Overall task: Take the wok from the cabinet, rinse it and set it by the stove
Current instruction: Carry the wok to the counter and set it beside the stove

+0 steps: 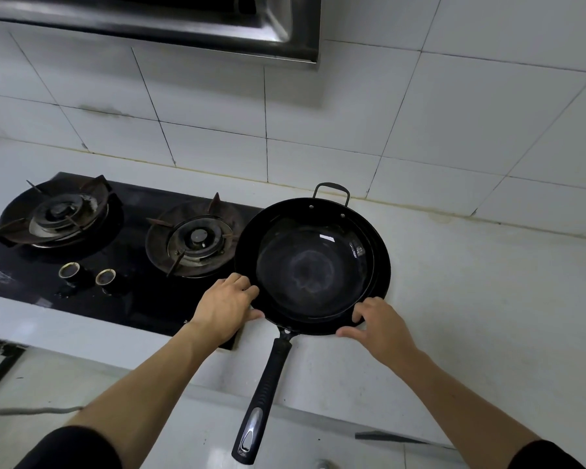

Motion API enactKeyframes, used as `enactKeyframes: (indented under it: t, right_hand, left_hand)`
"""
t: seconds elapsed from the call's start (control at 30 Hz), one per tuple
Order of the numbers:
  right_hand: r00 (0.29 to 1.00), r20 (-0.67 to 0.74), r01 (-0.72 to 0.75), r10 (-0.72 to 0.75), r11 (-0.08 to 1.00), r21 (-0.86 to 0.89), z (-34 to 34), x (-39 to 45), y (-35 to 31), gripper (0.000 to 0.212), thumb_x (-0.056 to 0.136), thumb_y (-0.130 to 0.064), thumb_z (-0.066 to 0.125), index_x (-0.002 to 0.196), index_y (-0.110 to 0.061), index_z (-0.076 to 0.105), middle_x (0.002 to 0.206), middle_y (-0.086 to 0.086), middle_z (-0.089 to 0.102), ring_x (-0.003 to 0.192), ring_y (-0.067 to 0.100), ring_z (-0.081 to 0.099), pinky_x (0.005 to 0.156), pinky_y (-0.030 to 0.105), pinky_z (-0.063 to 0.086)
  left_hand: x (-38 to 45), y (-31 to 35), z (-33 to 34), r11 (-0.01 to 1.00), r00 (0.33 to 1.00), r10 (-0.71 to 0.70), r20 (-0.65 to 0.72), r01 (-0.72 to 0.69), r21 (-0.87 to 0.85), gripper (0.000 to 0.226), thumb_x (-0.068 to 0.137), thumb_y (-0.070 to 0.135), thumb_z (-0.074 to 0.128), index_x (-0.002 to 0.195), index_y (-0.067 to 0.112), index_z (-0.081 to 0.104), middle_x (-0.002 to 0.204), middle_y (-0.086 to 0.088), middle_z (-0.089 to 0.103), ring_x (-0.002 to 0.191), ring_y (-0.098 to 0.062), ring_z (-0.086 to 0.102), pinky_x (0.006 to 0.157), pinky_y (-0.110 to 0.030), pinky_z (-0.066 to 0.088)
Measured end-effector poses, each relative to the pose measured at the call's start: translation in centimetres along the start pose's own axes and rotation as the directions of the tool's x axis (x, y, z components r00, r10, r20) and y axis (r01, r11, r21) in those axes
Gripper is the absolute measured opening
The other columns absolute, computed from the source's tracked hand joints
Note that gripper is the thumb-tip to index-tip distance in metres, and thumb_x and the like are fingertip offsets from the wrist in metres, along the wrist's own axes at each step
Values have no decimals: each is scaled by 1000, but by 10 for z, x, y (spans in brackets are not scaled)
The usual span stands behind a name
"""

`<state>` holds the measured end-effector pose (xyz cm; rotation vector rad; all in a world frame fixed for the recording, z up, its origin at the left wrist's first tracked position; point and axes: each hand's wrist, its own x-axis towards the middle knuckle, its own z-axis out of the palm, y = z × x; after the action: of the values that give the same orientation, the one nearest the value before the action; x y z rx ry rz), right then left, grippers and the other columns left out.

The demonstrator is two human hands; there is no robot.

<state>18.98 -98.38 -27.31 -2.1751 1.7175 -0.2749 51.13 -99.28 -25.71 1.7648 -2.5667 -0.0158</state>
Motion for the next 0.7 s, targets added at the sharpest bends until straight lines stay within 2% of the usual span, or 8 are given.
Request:
enactKeyframes:
  t: [0.1,0.23,0.33,0.4,0.47,0.57,0.7]
  right_hand:
    - [1000,16,-10,10,1000,27,-2,9,4,56,65,-72,59,81,-19,60,81,-7,55,79,10,49,66,19,41]
    - [1000,-10,-26,26,999,32,-6,22,17,44,74,-58,70,88,-17,63,86,-5,56,82,11,51,71,26,46]
    - [999,-17,-33,34,999,42,-6,22,21,42,76,-56,70,90,-18,64,89,-6,57,84,11,53,75,27,48]
    - [1000,-18,-19,20,999,34,-3,17,18,52,71,-66,64,91,-19,65,90,-6,58,85,10,52,75,25,48]
    - [999,-43,-20,20,1000,8,-2,12,15,64,65,-77,55,92,-20,64,90,-7,56,85,9,52,74,25,49]
    - [996,-83,-40,37,999,-37,-4,11,13,64,65,-77,54,89,-19,63,87,-7,54,82,9,50,69,22,47]
    - [997,-57,-53,51,998,-42,-9,10,16,67,62,-80,50,89,-20,61,88,-8,52,78,8,50,64,18,41]
  left_hand:
    - [7,7,0,999,1000,-26,9,26,-17,43,86,56,57,109,19,62,105,0,60,106,-21,53,88,-34,46]
    - [17,21,-1,994,995,-95,37,97,-42,46,91,56,51,121,21,55,114,2,54,114,-19,45,96,-33,40]
    - [17,28,1,984,989,-143,37,146,-101,47,90,55,53,123,21,55,114,2,53,114,-18,43,95,-32,42]
    - [15,30,4,978,987,-160,25,162,-130,46,89,54,55,121,20,56,113,2,54,113,-18,43,93,-31,44]
    - [13,31,5,973,986,-168,20,169,-156,46,89,52,56,120,19,57,114,1,54,114,-18,43,91,-30,46]
    - [12,37,5,969,987,-158,25,160,-191,45,90,50,56,120,17,58,113,0,53,115,-19,41,91,-30,47]
    - [7,42,6,960,988,-151,14,150,-238,41,89,48,59,112,14,60,107,-1,54,110,-20,45,83,-30,50]
